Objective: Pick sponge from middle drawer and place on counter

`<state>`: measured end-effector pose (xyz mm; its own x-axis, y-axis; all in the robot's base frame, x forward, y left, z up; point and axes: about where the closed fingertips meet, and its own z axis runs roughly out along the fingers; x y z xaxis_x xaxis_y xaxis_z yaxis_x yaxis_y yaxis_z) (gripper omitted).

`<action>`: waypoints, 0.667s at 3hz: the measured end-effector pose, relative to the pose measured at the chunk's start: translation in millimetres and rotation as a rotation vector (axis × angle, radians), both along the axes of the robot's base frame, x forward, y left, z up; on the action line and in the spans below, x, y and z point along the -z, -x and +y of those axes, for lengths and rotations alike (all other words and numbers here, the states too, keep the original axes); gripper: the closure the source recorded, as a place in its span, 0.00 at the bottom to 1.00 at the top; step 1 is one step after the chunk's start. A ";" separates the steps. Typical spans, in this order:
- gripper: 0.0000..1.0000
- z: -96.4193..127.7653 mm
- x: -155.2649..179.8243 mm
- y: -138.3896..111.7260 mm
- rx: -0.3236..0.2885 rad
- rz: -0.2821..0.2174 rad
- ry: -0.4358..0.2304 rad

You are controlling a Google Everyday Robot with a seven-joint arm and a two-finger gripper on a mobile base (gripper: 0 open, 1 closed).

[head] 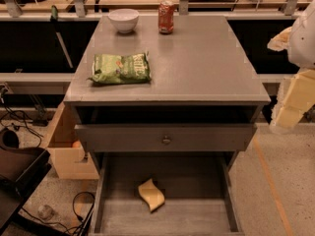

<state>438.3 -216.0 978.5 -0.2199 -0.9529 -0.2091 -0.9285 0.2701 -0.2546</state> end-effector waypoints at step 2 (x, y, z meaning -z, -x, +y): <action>0.00 3.6 8.3 -5.7 0.065 0.003 -0.042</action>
Offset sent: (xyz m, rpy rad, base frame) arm 0.0177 0.0091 -0.0295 0.1236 0.0308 -0.1885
